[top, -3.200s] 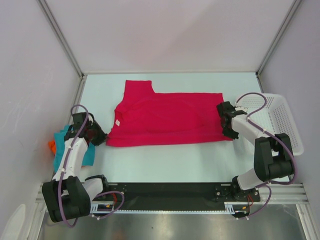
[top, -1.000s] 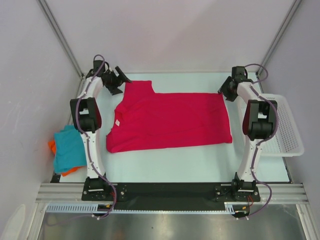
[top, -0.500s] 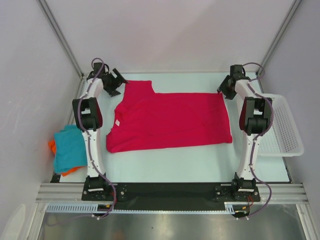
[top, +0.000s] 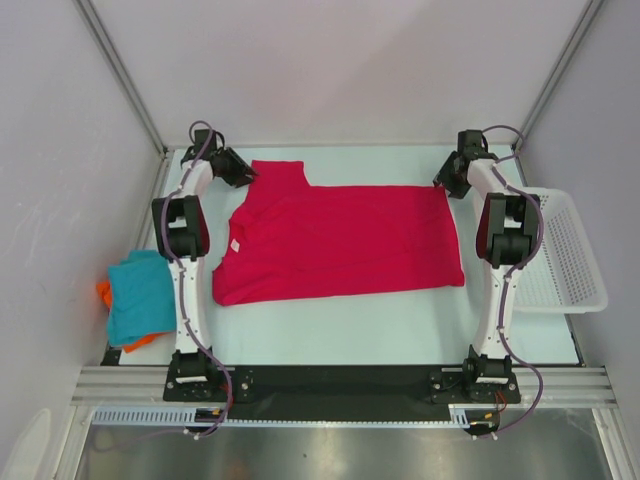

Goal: Fold and stack the t-shirts

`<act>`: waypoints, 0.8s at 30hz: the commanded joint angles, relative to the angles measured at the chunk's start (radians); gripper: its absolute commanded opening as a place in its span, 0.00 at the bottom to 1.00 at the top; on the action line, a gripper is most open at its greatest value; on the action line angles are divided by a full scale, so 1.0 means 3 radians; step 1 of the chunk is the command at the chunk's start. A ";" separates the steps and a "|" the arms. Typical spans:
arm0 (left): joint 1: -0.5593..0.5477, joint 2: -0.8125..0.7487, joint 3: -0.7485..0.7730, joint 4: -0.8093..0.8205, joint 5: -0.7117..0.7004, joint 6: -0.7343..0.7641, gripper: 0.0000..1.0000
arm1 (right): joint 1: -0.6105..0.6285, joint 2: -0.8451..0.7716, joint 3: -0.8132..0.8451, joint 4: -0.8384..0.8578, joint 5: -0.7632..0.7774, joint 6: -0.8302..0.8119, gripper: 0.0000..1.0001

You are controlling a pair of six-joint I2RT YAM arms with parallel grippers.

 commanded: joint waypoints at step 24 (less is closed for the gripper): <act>-0.0169 -0.0710 -0.0250 -0.0230 -0.0239 0.0239 0.08 | 0.0109 -0.0756 -0.0237 -0.0103 0.0083 -0.0276 0.00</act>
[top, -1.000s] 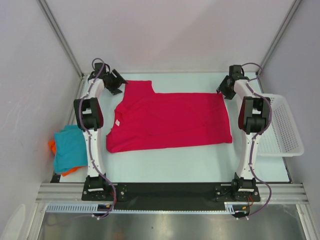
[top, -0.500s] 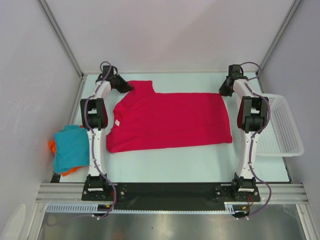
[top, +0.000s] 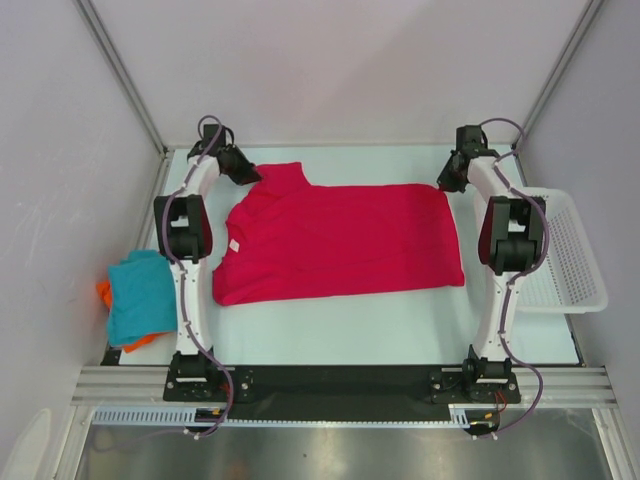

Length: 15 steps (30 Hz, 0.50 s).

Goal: Fold and stack the t-shirts

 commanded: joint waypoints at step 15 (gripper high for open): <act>0.0021 -0.1188 -0.0623 -0.0113 -0.0104 0.0463 0.06 | 0.0046 -0.0929 -0.0353 -0.0125 0.0138 -0.0175 0.00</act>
